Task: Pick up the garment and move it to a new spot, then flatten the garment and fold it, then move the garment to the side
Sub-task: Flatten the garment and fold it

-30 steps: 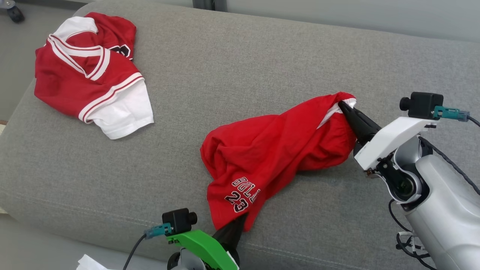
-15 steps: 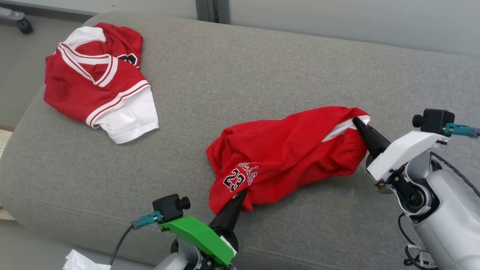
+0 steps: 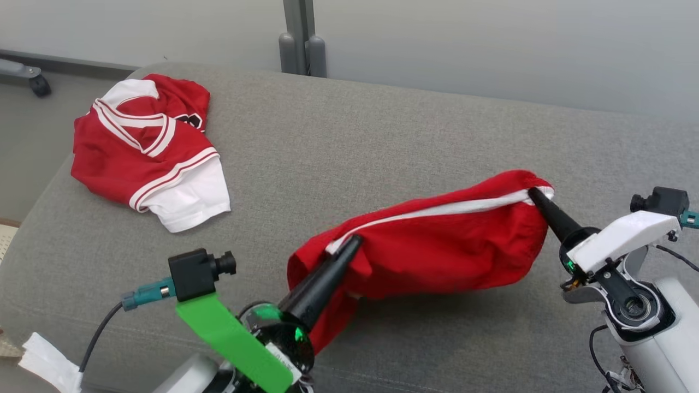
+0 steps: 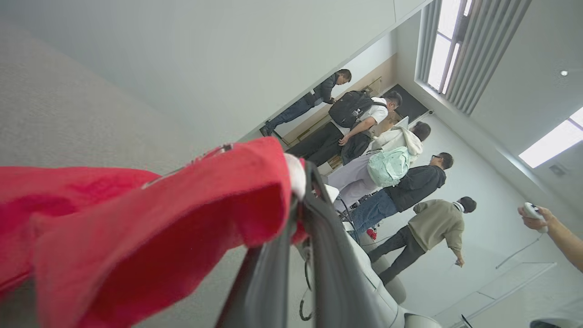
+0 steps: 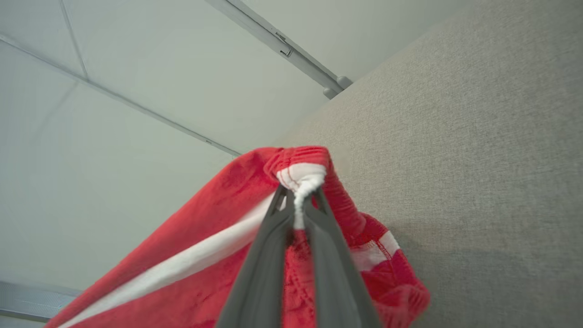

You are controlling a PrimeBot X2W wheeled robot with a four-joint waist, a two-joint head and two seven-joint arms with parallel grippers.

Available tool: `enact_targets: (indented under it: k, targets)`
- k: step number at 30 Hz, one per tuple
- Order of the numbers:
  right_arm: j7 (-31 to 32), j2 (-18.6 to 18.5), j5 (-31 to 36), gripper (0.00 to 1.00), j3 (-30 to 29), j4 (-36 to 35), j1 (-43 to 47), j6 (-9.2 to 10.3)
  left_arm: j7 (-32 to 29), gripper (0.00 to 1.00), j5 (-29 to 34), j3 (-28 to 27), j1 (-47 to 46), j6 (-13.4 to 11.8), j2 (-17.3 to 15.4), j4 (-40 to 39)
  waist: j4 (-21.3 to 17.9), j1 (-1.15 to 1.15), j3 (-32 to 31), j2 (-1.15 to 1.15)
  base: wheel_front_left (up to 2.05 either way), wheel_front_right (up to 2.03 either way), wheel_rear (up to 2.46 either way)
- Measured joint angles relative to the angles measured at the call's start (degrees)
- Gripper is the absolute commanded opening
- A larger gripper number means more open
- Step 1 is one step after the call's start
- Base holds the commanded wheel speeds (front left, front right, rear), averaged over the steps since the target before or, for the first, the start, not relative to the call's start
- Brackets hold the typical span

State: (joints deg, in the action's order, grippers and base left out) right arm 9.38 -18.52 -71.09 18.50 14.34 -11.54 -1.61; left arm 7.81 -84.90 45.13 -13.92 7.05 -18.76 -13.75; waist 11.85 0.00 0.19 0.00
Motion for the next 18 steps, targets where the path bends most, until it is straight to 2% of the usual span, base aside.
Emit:
enact_targets:
  k: [2,5,10,12,15,18]
  targets:
    - [0.6,0.9,-3.5,0.0,-1.7,-1.6,0.2,0.02,-1.2,0.0,-2.5,-0.4,0.9,0.0,-0.9,-4.9,-0.6,0.0,-0.4,0.0,0.0,0.0,0.0]
    - [3.3,0.2,-3.4,0.0,0.1,-2.8,1.9,0.19,-2.3,0.0,-5.1,-0.8,3.1,0.0,-2.3,-8.5,-1.6,0.0,-0.8,0.0,0.0,0.0,0.0]
    - [3.3,0.9,-7.2,0.0,-2.1,-7.4,5.1,0.02,-2.2,0.0,-5.1,-4.3,6.2,0.0,-8.3,-9.4,-3.0,0.0,-0.7,0.0,0.0,0.0,0.0]
    - [3.5,0.6,-7.4,0.0,-2.5,-10.5,5.6,-0.58,-2.2,0.0,-5.1,-5.0,7.1,0.0,-10.2,-10.6,-3.6,0.0,-0.6,0.0,0.0,0.0,0.0]
    - [3.3,1.0,-11.9,0.0,-5.4,-15.9,7.6,-1.49,-2.1,0.0,-4.4,-6.4,8.3,0.0,-12.8,-12.8,-4.2,0.0,0.0,0.0,0.0,0.0,0.0]
    - [2.8,-0.6,-11.8,0.0,-7.2,-20.3,8.6,-1.38,-2.1,0.0,-2.5,-9.2,9.2,-0.9,-17.5,-14.6,-5.4,0.0,0.4,0.0,0.0,0.0,0.0]
